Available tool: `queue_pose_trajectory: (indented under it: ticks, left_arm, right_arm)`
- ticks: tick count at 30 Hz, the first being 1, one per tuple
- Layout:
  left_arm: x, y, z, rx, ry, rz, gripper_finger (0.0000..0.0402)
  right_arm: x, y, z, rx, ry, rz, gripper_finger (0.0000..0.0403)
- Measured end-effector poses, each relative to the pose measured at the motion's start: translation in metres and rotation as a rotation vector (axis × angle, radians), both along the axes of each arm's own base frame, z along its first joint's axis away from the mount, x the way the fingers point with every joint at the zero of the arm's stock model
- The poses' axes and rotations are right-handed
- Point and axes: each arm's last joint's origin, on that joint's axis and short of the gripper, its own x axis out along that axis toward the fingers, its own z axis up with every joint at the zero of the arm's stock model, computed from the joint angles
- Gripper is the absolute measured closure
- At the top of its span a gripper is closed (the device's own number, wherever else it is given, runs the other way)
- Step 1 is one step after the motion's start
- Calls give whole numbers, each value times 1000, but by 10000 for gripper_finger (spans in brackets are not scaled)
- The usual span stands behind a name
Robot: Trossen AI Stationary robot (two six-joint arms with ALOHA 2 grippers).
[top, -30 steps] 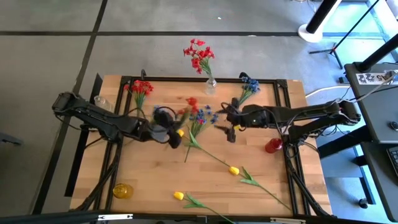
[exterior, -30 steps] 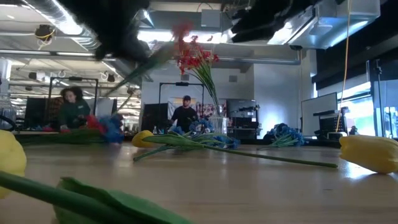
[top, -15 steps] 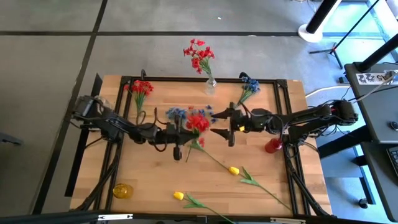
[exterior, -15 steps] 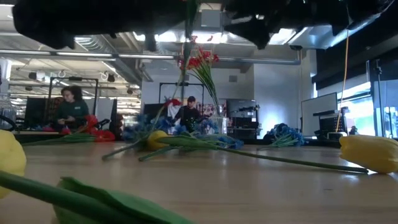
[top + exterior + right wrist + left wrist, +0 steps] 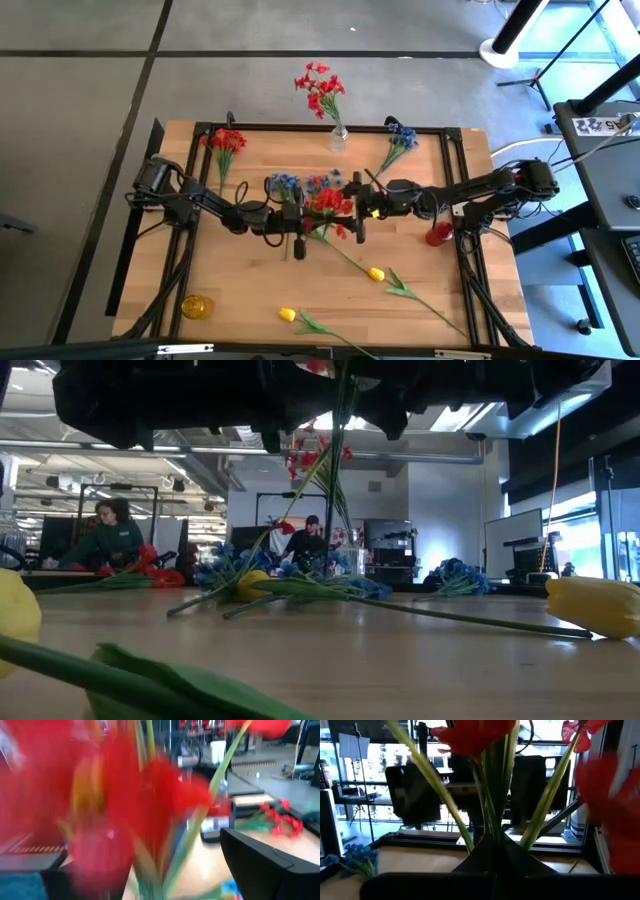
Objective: Sort flowers into vase by color
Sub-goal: Put the bottom red flower into the transparent vase
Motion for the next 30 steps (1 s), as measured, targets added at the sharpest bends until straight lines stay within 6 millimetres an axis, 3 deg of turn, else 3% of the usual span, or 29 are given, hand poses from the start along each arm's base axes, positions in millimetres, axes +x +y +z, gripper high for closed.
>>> queue_pose_trajectory:
  ticks: [4, 9, 16, 24, 27, 30]
  left_arm:
    - [0, 0, 0, 12, 1, 3, 396]
    - [0, 0, 0, 17, 5, 11, 389]
    - [-7, -10, 9, 108, 48, 112, 318]
    - [-50, -31, 40, 164, 299, 289, 255]
    - [-65, -28, 39, 80, 389, 323, 253]
    - [-73, -23, 24, -23, 439, 350, 256]
  right_arm:
    - [1, 0, 0, 0, 4, -1, 151]
    - [1, -1, -1, 7, 11, -3, 240]
    - [-3, -1, 5, 2, -2, 6, 385]
    - [-37, -8, 42, -106, -29, -145, 374]
    - [-53, -11, 58, -175, -68, -221, 392]
    - [-69, -15, 76, -263, -133, -322, 395]
